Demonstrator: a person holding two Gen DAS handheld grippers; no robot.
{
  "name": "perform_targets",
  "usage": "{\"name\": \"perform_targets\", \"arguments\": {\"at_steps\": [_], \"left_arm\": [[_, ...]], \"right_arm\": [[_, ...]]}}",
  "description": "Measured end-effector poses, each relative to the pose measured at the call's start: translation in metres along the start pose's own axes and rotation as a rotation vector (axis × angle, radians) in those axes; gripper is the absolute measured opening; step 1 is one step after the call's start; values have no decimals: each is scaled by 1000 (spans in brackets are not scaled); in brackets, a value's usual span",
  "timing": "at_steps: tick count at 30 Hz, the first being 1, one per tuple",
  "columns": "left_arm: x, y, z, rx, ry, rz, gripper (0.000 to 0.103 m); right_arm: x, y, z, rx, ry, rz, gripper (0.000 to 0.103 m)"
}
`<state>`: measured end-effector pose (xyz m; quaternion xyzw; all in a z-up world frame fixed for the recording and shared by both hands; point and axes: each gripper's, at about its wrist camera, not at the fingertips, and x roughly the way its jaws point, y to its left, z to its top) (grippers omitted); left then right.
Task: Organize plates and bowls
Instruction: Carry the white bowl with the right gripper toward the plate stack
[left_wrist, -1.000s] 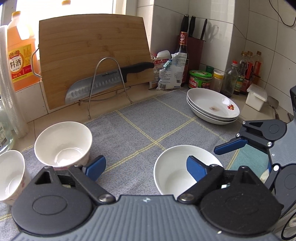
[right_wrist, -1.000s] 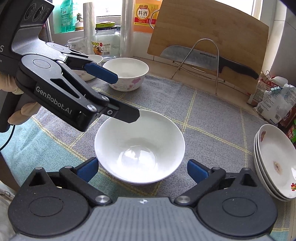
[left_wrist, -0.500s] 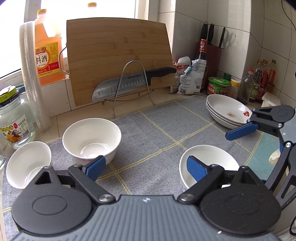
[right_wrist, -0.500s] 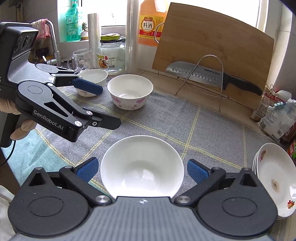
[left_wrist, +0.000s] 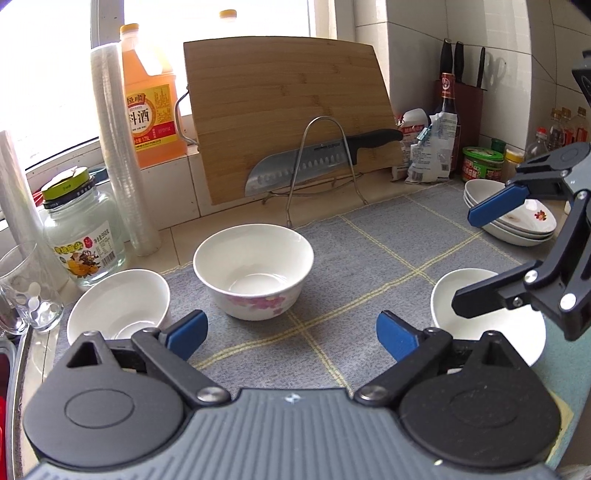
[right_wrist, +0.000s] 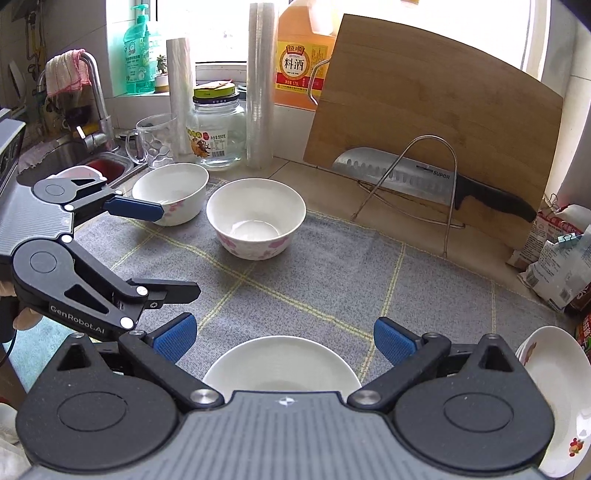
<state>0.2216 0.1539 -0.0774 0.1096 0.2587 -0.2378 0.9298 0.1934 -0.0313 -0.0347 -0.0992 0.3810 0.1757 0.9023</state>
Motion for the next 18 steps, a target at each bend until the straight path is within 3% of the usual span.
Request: {"name": "perform_targets", "arguments": {"at_steps": [18], "left_arm": [[23, 15, -12, -44, 16, 104, 98]], "right_arm": [[36, 4, 31, 33, 40, 63, 103]]}}
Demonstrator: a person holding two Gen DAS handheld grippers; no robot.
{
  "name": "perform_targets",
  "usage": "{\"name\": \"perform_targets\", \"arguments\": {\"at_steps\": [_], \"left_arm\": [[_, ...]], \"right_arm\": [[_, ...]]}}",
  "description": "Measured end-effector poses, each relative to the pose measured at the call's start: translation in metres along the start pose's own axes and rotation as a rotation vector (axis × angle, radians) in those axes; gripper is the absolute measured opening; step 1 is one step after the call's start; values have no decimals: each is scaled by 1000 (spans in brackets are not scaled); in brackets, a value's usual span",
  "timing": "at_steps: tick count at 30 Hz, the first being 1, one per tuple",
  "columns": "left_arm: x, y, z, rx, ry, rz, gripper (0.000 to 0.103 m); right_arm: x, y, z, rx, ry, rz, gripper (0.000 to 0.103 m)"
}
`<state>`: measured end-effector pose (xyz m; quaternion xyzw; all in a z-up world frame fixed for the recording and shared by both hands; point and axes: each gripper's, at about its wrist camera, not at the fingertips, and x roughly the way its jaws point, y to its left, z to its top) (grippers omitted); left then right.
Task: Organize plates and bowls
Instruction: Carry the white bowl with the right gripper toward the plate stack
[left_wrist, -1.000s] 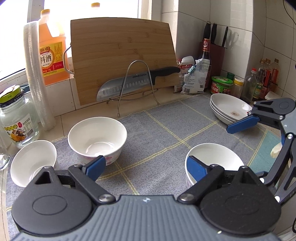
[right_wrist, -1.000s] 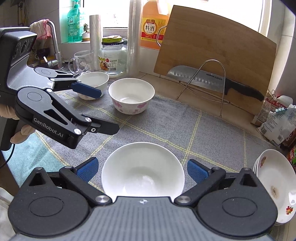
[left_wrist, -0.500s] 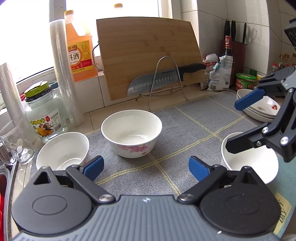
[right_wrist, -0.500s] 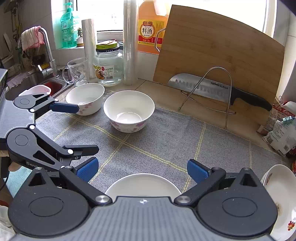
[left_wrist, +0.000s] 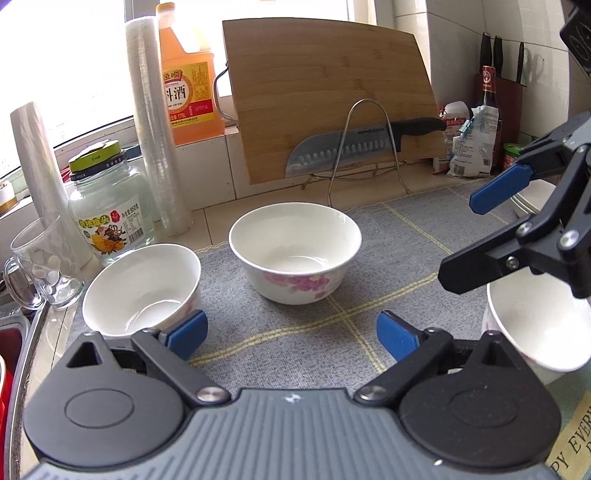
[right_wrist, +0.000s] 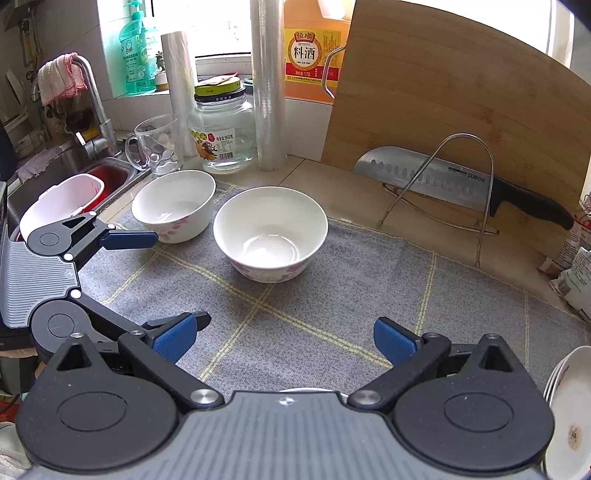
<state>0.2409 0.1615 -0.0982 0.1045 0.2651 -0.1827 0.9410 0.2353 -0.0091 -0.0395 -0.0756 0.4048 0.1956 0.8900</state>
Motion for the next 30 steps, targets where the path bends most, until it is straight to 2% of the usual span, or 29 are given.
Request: {"name": "perform_targets", "arguments": {"at_steps": [16, 30], "left_arm": [[29, -8, 13, 89, -36, 48, 97], [49, -3, 21, 89, -27, 43, 95]], "right_arm": [[43, -12, 43, 35, 46, 100, 103], [88, -26, 72, 34, 93, 172, 103]]}}
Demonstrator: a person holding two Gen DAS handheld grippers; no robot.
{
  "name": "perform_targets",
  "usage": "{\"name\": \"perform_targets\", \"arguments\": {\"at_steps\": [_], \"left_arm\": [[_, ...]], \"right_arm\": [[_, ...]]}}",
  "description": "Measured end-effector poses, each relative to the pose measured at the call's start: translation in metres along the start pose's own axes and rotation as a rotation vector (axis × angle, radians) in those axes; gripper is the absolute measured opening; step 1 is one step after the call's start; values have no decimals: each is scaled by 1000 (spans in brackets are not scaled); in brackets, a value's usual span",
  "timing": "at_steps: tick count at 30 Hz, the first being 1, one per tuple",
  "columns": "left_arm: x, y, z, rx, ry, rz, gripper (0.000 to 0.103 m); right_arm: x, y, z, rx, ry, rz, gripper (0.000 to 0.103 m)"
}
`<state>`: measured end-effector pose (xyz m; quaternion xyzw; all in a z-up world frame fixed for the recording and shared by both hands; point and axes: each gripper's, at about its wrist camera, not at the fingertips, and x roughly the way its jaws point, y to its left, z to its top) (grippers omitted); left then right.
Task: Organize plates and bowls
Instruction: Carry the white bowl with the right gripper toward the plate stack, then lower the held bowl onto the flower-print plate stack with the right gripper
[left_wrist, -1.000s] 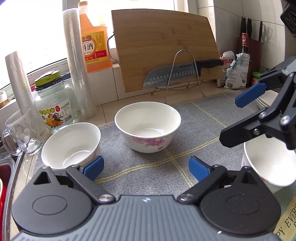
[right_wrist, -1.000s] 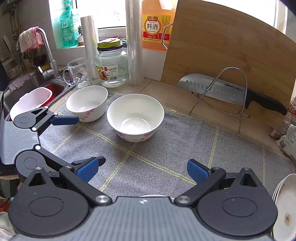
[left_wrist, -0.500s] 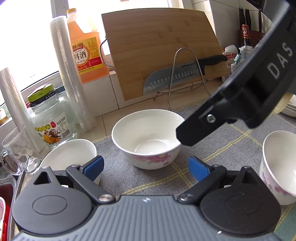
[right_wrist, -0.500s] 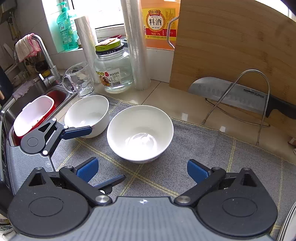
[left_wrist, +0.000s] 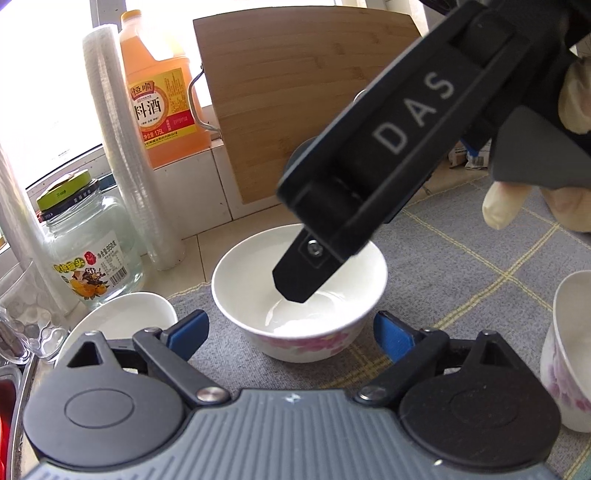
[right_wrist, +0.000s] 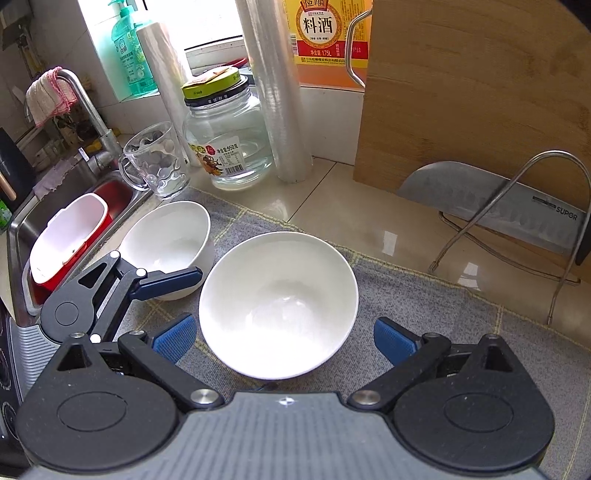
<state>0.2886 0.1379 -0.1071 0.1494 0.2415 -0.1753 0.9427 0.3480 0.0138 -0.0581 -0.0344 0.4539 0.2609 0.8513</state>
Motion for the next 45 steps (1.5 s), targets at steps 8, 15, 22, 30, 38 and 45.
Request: {"name": "perform_targets", "arguments": {"at_steps": [8, 15, 22, 30, 38, 45], "left_arm": [[5, 1, 2, -5, 1, -12, 91], [6, 1, 3, 0, -2, -22, 90], [8, 3, 4, -2, -3, -33, 90], [10, 7, 4, -2, 3, -58, 90], [12, 13, 6, -18, 12, -107, 90], [8, 12, 5, -25, 14, -115, 90]], "right_arm": [[18, -10, 12, 7, 10, 25, 103], [29, -13, 17, 4, 25, 46, 97], [34, -13, 17, 4, 37, 61, 92], [34, -17, 18, 23, 35, 80, 92], [37, -19, 21, 30, 42, 89, 92], [31, -15, 20, 33, 35, 89, 92]]}}
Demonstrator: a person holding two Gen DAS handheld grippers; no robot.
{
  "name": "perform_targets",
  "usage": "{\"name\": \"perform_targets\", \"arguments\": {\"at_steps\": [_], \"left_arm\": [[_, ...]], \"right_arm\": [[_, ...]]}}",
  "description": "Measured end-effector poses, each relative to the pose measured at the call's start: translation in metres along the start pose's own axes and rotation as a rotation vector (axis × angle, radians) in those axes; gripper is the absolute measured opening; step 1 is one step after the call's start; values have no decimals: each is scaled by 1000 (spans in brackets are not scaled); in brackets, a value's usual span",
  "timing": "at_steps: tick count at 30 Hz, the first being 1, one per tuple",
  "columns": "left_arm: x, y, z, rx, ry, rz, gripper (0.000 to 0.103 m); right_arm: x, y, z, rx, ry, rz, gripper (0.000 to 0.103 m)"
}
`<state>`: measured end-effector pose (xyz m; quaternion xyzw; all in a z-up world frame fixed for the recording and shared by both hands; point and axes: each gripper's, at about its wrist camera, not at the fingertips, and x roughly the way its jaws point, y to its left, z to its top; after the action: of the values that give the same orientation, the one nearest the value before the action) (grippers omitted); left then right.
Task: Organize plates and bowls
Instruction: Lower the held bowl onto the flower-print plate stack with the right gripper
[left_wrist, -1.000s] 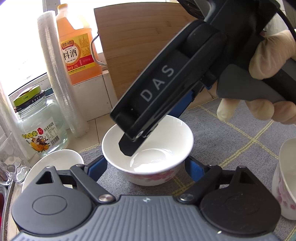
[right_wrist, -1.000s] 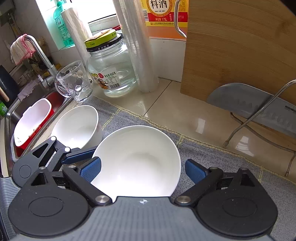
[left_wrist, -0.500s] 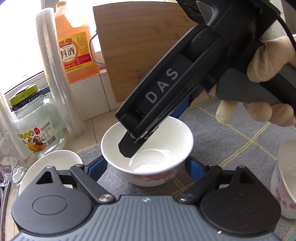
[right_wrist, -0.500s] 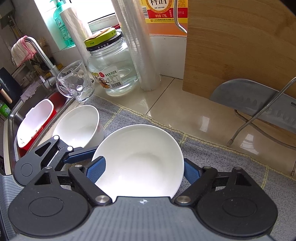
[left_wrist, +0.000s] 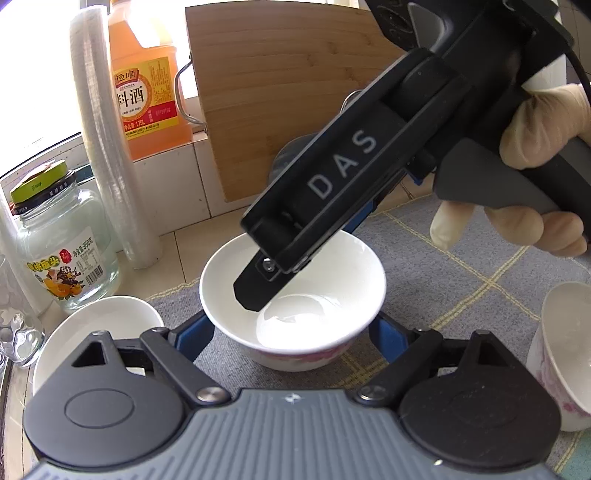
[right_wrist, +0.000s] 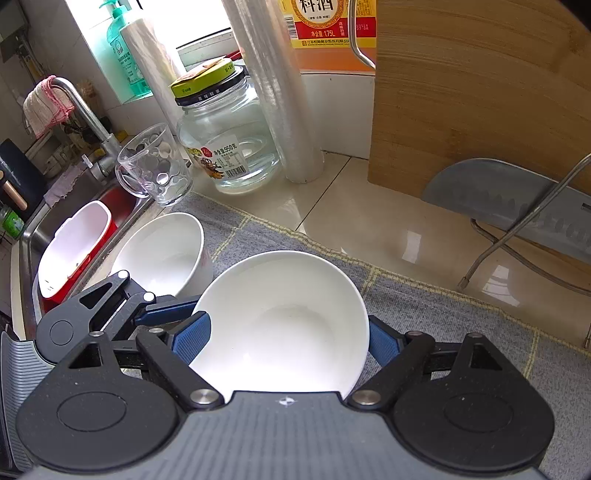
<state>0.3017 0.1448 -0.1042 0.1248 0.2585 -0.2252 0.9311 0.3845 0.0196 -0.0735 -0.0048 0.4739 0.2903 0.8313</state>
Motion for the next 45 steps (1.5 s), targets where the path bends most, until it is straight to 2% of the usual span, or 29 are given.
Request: {"name": "perform_targets", "arguments": {"at_steps": [18, 38, 45], "left_arm": [[-49, -28, 7, 28, -4, -54, 90], [-110, -69, 2, 98, -27, -120, 90], [-123, -86, 0, 132, -37, -172, 90]], "right_arm": [[-50, 21, -23, 52, -32, 19, 95], [-114, 56, -83, 102, -93, -37, 96], [-134, 60, -106, 136, -110, -61, 96]]}}
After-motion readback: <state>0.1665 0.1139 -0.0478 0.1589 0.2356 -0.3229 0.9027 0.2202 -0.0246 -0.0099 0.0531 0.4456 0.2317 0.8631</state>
